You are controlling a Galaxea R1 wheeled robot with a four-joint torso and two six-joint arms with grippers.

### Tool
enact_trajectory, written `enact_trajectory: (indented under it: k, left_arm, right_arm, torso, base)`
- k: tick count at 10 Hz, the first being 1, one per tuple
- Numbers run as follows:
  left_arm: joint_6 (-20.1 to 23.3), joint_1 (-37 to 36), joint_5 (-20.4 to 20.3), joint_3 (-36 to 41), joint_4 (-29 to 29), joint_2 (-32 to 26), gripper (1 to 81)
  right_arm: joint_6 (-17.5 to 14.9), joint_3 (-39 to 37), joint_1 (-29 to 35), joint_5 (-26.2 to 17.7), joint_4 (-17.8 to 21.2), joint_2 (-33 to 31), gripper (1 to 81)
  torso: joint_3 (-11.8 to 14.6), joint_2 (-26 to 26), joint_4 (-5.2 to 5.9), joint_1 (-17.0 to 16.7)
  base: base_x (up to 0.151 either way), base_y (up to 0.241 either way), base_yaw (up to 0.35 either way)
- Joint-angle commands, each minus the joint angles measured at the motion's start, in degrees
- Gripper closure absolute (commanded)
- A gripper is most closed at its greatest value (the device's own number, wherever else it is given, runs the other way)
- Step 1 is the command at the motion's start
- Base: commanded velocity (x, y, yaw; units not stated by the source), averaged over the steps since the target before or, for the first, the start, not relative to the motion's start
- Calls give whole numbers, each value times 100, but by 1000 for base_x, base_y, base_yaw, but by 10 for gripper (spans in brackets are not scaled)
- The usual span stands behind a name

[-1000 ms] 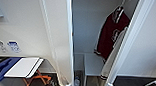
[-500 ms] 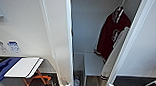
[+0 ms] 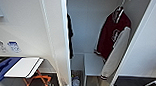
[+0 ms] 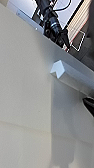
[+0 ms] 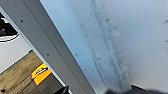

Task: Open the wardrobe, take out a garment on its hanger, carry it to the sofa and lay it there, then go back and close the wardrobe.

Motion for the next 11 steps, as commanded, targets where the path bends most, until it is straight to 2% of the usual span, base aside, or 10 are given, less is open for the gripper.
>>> enact_trajectory:
  k: [1,7,11]
  left_arm:
    - [-138,-51,555,1452,-70,215,10]
    - [-138,-42,554,1452,-62,206,10]
    - [-147,-42,563,1452,-62,206,10]
  right_arm:
    - [228,1147,-25,526,-182,185,10]
    - [228,1147,-25,526,-182,202,10]
    - [228,1156,-16,518,-182,211,10]
  torso:
    - [0,0,0,0]
    - [0,0,0,0]
    - [-2,1,0,11]
  base:
    - [0,0,0]
    - [0,0,0]
    - [-76,0,0]
